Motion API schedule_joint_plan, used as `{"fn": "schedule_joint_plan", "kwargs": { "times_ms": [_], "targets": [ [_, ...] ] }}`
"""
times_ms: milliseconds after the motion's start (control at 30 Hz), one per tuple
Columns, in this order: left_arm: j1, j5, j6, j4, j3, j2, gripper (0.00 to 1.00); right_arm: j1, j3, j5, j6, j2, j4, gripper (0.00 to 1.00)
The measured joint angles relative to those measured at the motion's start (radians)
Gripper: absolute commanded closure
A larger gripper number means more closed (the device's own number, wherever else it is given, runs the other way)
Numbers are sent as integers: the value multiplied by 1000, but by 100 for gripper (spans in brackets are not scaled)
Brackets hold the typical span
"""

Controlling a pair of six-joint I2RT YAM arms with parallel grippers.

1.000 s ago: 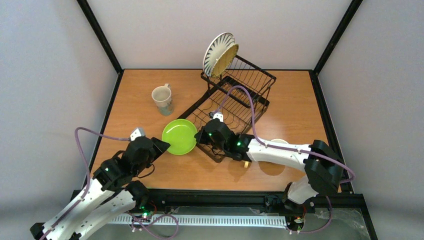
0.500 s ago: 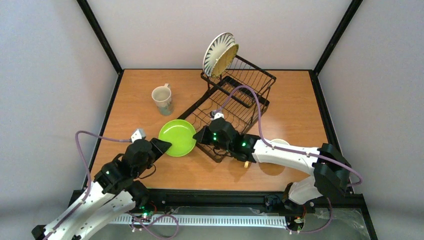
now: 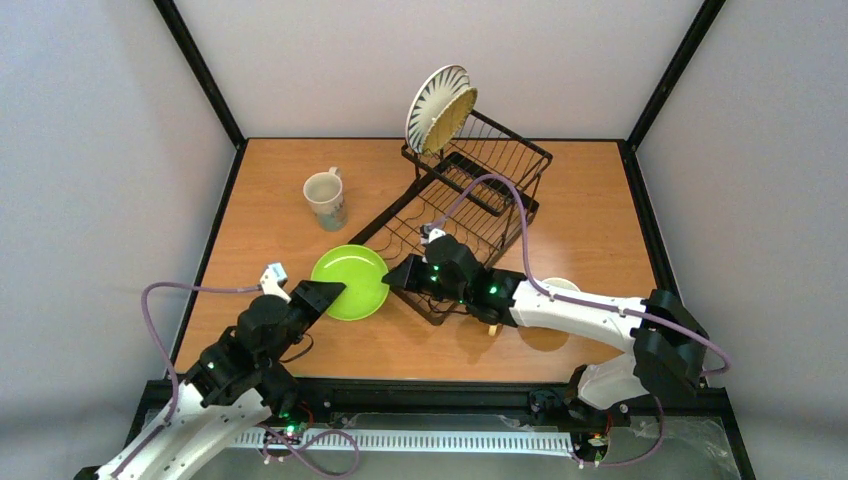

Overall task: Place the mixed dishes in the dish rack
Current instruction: Pass from the right arm to the left

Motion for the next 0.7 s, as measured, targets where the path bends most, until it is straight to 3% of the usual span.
{"fn": "schedule_joint_plan", "kwargs": {
  "times_ms": [200, 333, 700],
  "targets": [
    [0, 27, 1, 66, -16, -5, 8, -1, 0, -68, 24, -8, 34, 98],
    [0, 37, 7, 98, -16, -5, 18, -5, -6, -89, 35, -8, 43, 98],
    [0, 37, 40, 136, -17, -34, 81, -16, -19, -112, 54, -8, 64, 98]
  ]
}}
